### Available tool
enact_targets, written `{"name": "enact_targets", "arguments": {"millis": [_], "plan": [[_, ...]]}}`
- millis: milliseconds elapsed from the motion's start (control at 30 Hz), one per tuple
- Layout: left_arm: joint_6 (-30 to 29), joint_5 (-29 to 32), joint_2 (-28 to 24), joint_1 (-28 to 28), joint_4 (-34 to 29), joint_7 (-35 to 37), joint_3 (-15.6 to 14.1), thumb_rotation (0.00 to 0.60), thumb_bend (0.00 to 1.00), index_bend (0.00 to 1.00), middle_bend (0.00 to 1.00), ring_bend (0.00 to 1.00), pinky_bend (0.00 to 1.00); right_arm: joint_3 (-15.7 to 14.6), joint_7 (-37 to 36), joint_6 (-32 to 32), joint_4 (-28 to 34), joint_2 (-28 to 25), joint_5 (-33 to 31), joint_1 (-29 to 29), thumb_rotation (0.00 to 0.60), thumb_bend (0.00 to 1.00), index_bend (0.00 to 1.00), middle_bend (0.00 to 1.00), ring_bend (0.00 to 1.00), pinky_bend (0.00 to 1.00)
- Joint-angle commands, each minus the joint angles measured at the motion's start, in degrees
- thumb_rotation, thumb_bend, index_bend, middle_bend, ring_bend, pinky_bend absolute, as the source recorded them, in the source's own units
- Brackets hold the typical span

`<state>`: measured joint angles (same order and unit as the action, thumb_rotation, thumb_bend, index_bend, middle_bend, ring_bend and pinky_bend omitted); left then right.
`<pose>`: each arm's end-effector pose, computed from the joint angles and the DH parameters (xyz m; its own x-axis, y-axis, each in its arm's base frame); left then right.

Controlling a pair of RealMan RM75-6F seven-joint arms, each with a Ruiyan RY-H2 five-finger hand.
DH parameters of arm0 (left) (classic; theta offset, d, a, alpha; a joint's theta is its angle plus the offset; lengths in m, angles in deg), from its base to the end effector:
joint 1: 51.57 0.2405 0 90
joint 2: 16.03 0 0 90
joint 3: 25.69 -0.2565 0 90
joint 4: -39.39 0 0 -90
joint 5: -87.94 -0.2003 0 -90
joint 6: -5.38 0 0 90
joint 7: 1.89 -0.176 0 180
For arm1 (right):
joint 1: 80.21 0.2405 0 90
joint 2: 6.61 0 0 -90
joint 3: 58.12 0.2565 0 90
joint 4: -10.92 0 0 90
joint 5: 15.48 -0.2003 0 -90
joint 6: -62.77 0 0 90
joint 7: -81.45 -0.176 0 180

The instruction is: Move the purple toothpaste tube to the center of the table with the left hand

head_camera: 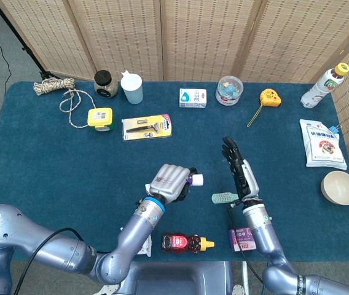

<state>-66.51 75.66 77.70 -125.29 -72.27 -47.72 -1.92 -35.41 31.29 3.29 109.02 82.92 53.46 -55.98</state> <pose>0.0631 0.3277 -0.0372 0.3273 0.4640 0.8231 0.9185 -0.3606 -0.1620 -0.1473 -0.3341 0.0257 -0.8778 -0.2415 0.4138 -0.4459 0.0958 -0.8900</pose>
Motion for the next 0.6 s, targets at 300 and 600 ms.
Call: {"name": "enact_targets", "arguments": {"millis": [300, 600], "plan": [[5.7, -3.4, -3.7, 2.4, 0.2, -0.3, -7.3, 0.600, 1.00, 0.48, 0.49, 0.45, 0.60, -0.6, 0.6, -0.8, -0.8, -3.0, 1.1, -1.0, 0.089, 0.00, 0.00, 0.00, 0.00, 0.00], [7.6, -5.2, -2.2, 2.8, 4.3, 0.6, -10.1, 0.600, 0.89, 0.33, 0.33, 0.28, 0.51, -1.1, 0.2, -1.2, -1.5, -4.4, 1.6, -1.5, 0.089, 0.00, 0.00, 0.00, 0.00, 0.00]]}}
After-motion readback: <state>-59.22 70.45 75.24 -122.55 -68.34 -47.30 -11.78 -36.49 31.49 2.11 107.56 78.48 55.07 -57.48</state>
